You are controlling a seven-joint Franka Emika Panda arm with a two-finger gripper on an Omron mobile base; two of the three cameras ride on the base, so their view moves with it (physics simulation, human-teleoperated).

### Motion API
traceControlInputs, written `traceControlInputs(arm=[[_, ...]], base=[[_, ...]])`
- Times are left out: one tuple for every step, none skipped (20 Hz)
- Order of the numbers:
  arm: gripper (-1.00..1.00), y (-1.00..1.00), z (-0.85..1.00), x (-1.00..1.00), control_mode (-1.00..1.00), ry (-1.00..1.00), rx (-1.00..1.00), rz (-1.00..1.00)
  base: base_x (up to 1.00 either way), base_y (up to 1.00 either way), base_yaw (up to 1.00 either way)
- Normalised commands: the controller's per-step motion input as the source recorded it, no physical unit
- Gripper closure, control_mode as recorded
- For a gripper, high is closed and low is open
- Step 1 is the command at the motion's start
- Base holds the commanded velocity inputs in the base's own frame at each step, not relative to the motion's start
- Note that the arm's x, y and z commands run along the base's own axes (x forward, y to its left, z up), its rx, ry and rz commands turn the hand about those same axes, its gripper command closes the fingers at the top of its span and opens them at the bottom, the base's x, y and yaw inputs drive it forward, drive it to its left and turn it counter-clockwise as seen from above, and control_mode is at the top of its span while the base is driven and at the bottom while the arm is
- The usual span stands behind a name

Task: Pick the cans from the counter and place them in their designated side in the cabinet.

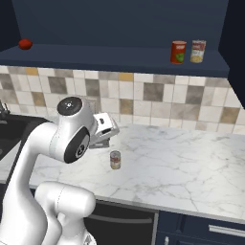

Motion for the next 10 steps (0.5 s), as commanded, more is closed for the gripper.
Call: traceControlInputs(arm=[[-1.0, 0.04, -0.34, 0.0, -1.0, -0.09, 0.0, -0.07], [-1.0, 0.04, -0.32, 0.08, -1.0, -0.08, 0.0, -0.09], [-1.0, 0.02, -0.29, 0.12, -1.0, -0.06, 0.0, -0.11], [-1.0, 0.0, -0.25, 0.19, -1.0, -0.02, 0.0, -0.14], [-1.0, 0.0, -0.25, 0.21, -1.0, 0.0, 0.0, -0.15], [-1.0, 0.01, -0.24, 0.22, -1.0, 0.0, 0.0, -0.15], [-1.0, 0.01, -0.24, 0.22, -1.0, 0.0, 0.03, -0.14], [-1.0, 0.03, -0.21, 0.18, -1.0, 0.0, 0.03, -0.13], [-1.0, 0.02, -0.16, 0.2, -1.0, 0.0, 0.03, -0.12], [-1.0, 0.04, -0.14, 0.22, -1.0, 0.0, 0.03, -0.11]], base=[[0.0, 0.0, 0.0], [0.0, 0.0, 0.0], [0.0, 0.0, 0.0], [0.0, 0.0, 0.0], [0.0, 0.0, 0.0], [0.0, 0.0, 0.0], [0.0, 0.0, 0.0], [0.0, 0.0, 0.0], [0.0, 0.0, 0.0], [0.0, 0.0, 0.0]])
